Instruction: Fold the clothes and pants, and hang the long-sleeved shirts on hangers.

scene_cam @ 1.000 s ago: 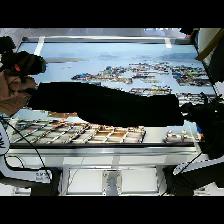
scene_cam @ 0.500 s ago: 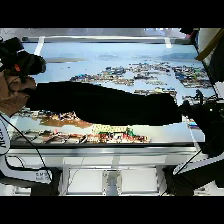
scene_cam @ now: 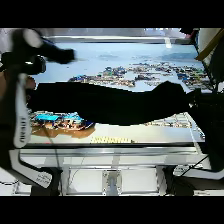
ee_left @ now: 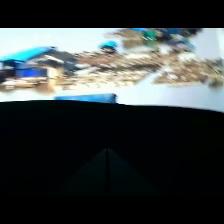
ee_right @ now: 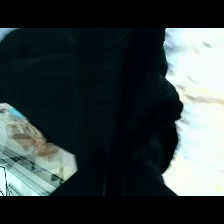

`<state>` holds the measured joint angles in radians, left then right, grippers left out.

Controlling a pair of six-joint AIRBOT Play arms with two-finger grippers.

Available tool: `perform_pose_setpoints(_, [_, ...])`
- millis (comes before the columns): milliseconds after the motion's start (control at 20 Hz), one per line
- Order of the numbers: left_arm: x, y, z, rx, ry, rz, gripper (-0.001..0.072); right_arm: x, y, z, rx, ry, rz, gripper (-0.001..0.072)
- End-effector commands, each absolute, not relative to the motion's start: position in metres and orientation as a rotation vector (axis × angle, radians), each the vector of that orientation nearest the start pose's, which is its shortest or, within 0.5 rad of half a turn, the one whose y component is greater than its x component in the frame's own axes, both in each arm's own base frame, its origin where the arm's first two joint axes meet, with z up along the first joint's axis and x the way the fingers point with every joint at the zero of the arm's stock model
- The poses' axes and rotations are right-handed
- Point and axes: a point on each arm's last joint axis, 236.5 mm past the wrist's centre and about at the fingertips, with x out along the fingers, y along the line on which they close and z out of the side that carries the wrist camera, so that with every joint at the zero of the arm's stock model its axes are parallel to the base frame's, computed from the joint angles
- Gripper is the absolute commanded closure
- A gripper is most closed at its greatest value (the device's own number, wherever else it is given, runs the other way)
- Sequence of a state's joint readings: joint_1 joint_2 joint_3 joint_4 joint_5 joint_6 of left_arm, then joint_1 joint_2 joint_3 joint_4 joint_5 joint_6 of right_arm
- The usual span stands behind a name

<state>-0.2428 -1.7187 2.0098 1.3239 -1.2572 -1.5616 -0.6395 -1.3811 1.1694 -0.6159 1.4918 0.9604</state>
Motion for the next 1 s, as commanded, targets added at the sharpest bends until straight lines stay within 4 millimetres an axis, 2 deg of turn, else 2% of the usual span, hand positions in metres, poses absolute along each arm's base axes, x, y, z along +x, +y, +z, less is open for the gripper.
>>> perform_pose_setpoints(0, [0.464, -0.329, 0.048, 0.034, 1.133, -0.706, 0.0699, 0.376, 0.008, 0.122, 0.669, 0.937, 0.564, 0.0691])
perform_pose_setpoints(100, [0.428, -0.381, -0.004, 0.122, 1.217, -0.795, 0.0699, 0.378, 0.040, 0.128, 0.630, 0.942, 0.613, 0.0691])
perform_pose_setpoints(200, [0.401, -0.416, -0.041, 0.174, 1.259, -0.847, 0.0700, 0.382, 0.071, 0.127, 0.606, 0.957, 0.650, 0.0691])
perform_pose_setpoints(300, [0.387, -0.436, -0.061, 0.197, 1.268, -0.872, 0.0699, 0.388, 0.098, 0.128, 0.568, 0.947, 0.679, 0.0691])
perform_pose_setpoints(350, [0.384, -0.440, -0.067, 0.203, 1.272, -0.877, 0.0700, 0.391, 0.110, 0.126, 0.550, 0.944, 0.678, 0.0691])
perform_pose_setpoints(450, [0.388, -0.434, -0.066, 0.201, 1.274, -0.865, 0.0699, 0.396, 0.127, 0.120, 0.519, 0.951, 0.659, 0.0691])
perform_pose_setpoints(500, [0.398, -0.423, -0.060, 0.199, 1.265, -0.845, 0.0700, 0.397, 0.135, 0.116, 0.511, 0.963, 0.643, 0.0692])
perform_pose_setpoints(600, [0.428, -0.383, -0.033, 0.189, 1.236, -0.774, 0.0700, 0.400, 0.151, 0.104, 0.511, 0.998, 0.607, 0.0691])
perform_pose_setpoints(650, [0.441, -0.352, -0.015, 0.188, 1.237, -0.726, 0.0699, 0.402, 0.161, 0.097, 0.515, 1.019, 0.590, 0.0692])
perform_pose_setpoints(750, [0.452, -0.284, 0.018, 0.201, 1.273, -0.643, 0.0699, 0.405, 0.190, 0.081, 0.530, 1.051, 0.584, 0.0692])
perform_pose_setpoints(850, [0.456, -0.217, 0.055, 0.181, 1.289, -0.577, 0.0699, 0.411, 0.228, 0.061, 0.546, 1.064, 0.580, 0.0692])
perform_pose_setpoints(950, [0.465, -0.163, 0.093, 0.127, 1.234, -0.497, 0.0699, 0.423, 0.270, 0.038, 0.587, 1.045, 0.549, 0.0692])
